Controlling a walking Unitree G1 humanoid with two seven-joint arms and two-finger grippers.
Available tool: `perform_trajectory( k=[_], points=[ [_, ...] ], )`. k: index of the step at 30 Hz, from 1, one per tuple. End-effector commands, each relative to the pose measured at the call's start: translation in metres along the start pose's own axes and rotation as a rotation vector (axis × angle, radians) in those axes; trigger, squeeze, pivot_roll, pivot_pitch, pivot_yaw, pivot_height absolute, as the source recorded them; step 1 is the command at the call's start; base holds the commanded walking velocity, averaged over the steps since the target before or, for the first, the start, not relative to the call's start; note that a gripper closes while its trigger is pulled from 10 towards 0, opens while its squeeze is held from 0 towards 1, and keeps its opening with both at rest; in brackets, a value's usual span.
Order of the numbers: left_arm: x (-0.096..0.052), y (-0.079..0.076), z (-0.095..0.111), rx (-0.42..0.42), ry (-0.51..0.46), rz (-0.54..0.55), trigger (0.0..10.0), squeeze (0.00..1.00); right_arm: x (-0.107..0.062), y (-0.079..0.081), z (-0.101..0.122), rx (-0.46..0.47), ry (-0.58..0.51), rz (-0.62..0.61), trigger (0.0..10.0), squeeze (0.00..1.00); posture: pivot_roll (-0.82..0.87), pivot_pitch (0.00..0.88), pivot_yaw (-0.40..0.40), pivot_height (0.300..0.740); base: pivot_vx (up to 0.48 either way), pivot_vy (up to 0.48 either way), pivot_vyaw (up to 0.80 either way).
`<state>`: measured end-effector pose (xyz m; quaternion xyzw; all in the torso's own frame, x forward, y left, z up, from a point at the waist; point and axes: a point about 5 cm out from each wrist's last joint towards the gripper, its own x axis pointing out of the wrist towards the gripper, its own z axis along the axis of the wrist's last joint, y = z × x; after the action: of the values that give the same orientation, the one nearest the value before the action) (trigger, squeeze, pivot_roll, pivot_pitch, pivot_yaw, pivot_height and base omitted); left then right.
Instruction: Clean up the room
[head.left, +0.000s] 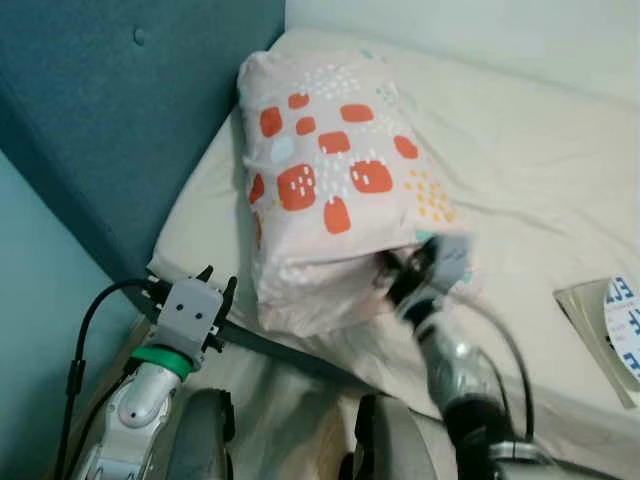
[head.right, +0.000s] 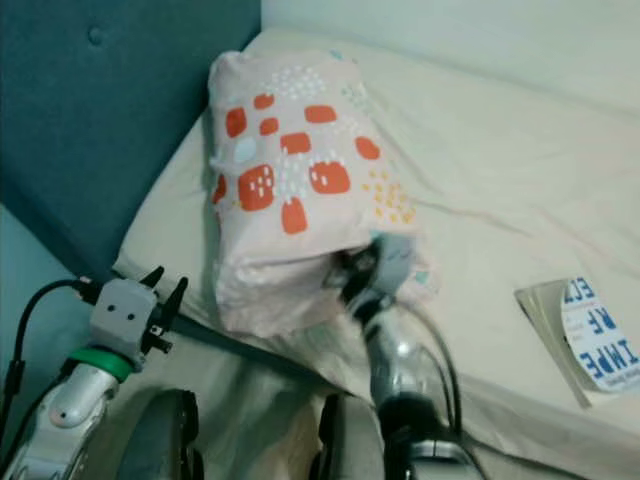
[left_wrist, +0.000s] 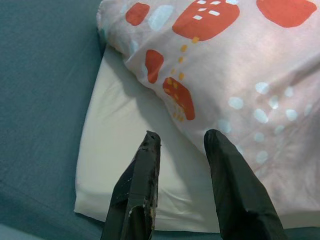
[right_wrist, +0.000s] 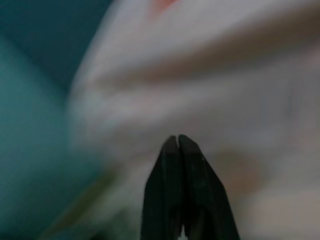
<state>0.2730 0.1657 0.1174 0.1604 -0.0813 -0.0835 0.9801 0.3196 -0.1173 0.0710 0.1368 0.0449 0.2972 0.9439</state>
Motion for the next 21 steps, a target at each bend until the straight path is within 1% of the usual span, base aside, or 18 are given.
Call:
perform_trajectory(
  k=[1, 2, 3, 4, 5, 6, 7, 8, 9, 11, 12, 13, 14, 15, 17, 18, 19, 21],
  points=[
    [-0.003, -0.003, -0.007, 0.007, 0.026, -0.011, 10.0, 0.0, -0.005, 0.008, 0.01, 0.021, 0.008, 0.157, 0.0, 0.0, 0.08, 0.152, -0.033, 0.602, 0.0, 0.0, 0.0],
    [-0.002, -0.001, -0.008, 0.008, 0.027, -0.01, 10.0, 0.0, -0.014, 0.016, 0.013, 0.053, 0.027, 0.28, 0.0, 0.0, 0.07, 0.147, -0.027, 0.602, 0.0, 0.0, 0.0],
    [-0.002, -0.001, -0.008, 0.008, 0.027, -0.01, 10.0, 0.0, -0.014, 0.016, 0.013, 0.053, 0.027, 0.28, 0.0, 0.0, 0.07, 0.147, -0.027, 0.602, 0.0, 0.0, 0.0],
    [0.0, 0.0, -0.008, 0.011, 0.027, -0.01, 10.0, 0.0, -0.023, 0.023, 0.018, 0.088, 0.048, 0.391, 0.0, 0.0, 0.07, 0.145, -0.023, 0.602, 0.0, 0.0, 0.0],
    [0.001, 0.001, -0.009, 0.013, 0.027, -0.01, 10.0, 0.0, -0.028, 0.028, 0.021, 0.107, 0.059, 0.464, 0.0, 0.0, 0.07, 0.143, -0.02, 0.602, 0.0, 0.0, 0.0],
    [0.001, 0.001, -0.009, 0.013, 0.027, -0.01, 10.0, 0.0, -0.028, 0.028, 0.021, 0.107, 0.059, 0.464, 0.0, 0.0, 0.07, 0.143, -0.02, 0.602, 0.0, 0.0, 0.0],
    [0.002, 0.002, -0.009, 0.015, 0.026, -0.011, 10.0, 0.0, -0.031, 0.028, 0.033, 0.129, 0.034, 0.512, 0.0, 0.0, 0.06, 0.143, -0.016, 0.602, 0.0, 0.0, 0.0],
    [0.004, 0.002, -0.009, 0.016, 0.025, -0.013, 10.0, 0.0, -0.027, 0.022, 0.048, 0.132, -0.037, 0.484, 0.0, 0.0, 0.06, 0.141, -0.012, 0.602, 0.0, 0.0, 0.0],
    [0.005, 0.001, -0.008, 0.016, 0.023, -0.015, 10.0, 0.0, -0.021, 0.015, 0.062, 0.13, -0.113, 0.425, 0.0, 0.0, 0.06, 0.142, -0.01, 0.602, 0.0, 0.0, 0.0],
    [0.006, 0.0, -0.007, 0.015, 0.019, -0.018, 10.0, 0.0, -0.007, -0.007, 0.084, 0.124, -0.248, 0.194, 0.0, 0.0, 0.06, 0.142, -0.01, 0.602, 0.0, 0.0, 0.0],
    [0.006, -0.001, -0.007, 0.014, 0.017, -0.02, 10.0, 0.0, -0.003, -0.014, 0.089, 0.128, -0.278, 0.119, 0.0, 0.0, 0.06, 0.144, -0.009, 0.602, 0.0, 0.0, 0.0],
    [0.006, -0.001, -0.007, 0.014, 0.017, -0.02, 10.0, 0.0, -0.003, -0.014, 0.089, 0.128, -0.278, 0.119, 0.0, 0.0, 0.06, 0.144, -0.009, 0.602, 0.0, 0.0, 0.0],
    [0.006, -0.003, -0.007, 0.01, 0.016, -0.024, 10.0, 0.0, 0.001, -0.029, 0.093, 0.122, -0.305, -0.02, 0.0, 0.0, 0.06, 0.144, -0.009, 0.602, 0.0, 0.0, 0.0],
    [0.006, -0.003, -0.007, 0.01, 0.016, -0.024, 10.0, 0.0, 0.001, -0.029, 0.093, 0.122, -0.305, -0.02, 0.0, 0.0, 0.06, 0.144, -0.009, 0.602, 0.0, 0.0, 0.0],
    [0.005, -0.009, -0.005, -0.003, 0.014, -0.039, 10.0, 0.0, 0.003, -0.055, 0.094, 0.04, -0.266, -0.291, 0.0, 0.0, 0.08, 0.156, -0.01, 0.602, 0.0, 0.0, 0.0],
    [0.003, -0.014, -0.004, -0.013, 0.012, -0.057, 10.0, 0.0, 0.002, -0.063, 0.092, 0.018, -0.237, -0.391, 0.0, 0.0, 0.09, 0.167, -0.009, 0.602, 0.0, 0.0, 0.0],
    [0.002, -0.018, -0.003, -0.02, 0.01, -0.077, 10.0, 0.0, 0.001, -0.067, 0.091, -0.004, -0.209, -0.459, 0.0, 0.0, 0.1, 0.176, -0.009, 0.602, 0.0, 0.0, 0.0],
    [-0.001, -0.026, -0.001, -0.024, 0.0, -0.126, 10.0, 0.0, 0.001, -0.07, 0.089, -0.032, -0.181, -0.52, 0.0, 0.0, 0.11, 0.196, -0.014, 0.602, 0.0, 0.0, 0.0]
  ],
)
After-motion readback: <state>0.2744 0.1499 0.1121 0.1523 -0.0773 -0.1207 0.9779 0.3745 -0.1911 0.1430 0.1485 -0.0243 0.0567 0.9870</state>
